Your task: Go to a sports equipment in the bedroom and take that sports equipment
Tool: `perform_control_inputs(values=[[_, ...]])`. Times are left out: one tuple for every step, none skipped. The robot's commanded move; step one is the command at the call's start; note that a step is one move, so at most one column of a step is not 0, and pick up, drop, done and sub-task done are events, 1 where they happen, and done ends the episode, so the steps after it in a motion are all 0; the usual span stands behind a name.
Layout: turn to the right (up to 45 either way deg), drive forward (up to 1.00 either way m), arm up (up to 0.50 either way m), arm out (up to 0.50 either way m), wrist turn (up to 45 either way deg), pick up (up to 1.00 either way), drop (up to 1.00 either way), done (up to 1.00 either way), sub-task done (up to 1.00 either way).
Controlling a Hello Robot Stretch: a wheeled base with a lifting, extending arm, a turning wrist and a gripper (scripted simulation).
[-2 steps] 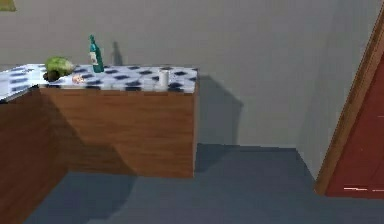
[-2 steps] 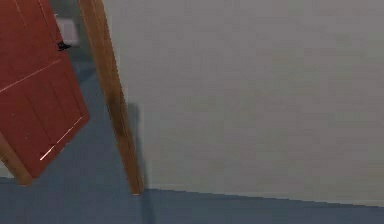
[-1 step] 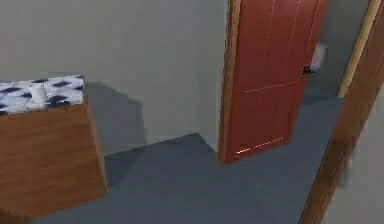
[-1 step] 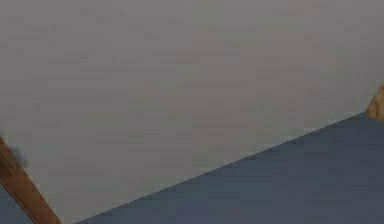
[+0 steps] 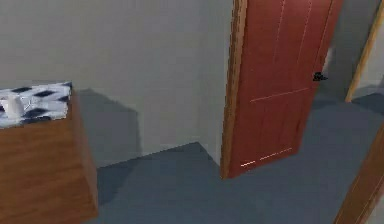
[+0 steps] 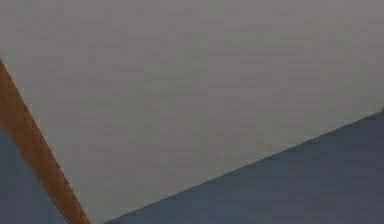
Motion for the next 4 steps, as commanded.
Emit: perform_control_inputs(values=[[18.0,0.0,0.0,0.0,0.0,0.0,0.0,0.0,0.0],[0.0,0.8,0.0,0.0,0.0,0.0,0.0,0.0,0.0],[36.0,0.0,0.0,0.0,0.0,0.0,0.0,0.0,0.0],[0.0,0.05,0.0,0.0,0.0,0.0,0.0,0.0,0.0]])
